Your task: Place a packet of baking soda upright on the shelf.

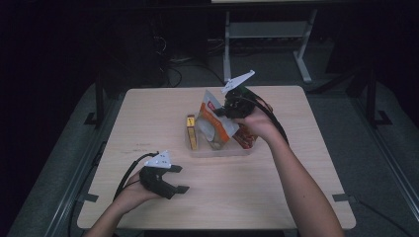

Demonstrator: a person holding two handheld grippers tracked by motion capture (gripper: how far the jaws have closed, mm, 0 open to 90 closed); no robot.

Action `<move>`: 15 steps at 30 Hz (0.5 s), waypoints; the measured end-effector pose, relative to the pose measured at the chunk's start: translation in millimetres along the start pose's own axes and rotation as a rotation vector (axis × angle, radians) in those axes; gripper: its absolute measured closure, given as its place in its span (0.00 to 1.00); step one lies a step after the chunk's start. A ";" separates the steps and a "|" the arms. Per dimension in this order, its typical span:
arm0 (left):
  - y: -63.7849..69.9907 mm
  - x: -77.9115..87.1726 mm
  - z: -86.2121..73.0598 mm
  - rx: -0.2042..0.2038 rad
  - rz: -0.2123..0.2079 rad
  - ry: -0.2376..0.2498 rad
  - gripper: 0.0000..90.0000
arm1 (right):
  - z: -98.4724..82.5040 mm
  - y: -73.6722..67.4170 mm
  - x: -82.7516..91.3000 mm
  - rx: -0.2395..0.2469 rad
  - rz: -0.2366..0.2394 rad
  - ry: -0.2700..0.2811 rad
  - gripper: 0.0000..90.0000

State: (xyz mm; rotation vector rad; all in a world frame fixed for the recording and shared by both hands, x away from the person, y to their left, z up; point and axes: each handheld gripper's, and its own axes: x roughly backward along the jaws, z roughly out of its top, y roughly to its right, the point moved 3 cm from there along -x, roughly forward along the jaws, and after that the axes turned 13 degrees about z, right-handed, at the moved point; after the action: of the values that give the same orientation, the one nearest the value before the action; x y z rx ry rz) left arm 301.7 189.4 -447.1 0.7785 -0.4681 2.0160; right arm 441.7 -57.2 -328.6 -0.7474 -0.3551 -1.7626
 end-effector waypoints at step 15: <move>2.0 0.4 1.4 -0.017 -0.003 -0.003 0.22 | 0.2 -9.6 25.0 -0.006 -0.070 0.062 0.46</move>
State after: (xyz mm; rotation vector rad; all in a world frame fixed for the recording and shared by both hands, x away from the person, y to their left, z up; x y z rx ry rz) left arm 300.4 187.8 -445.9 0.7714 -0.4852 2.0059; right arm 428.6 -72.7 -311.0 -0.6897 -0.3377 -1.8488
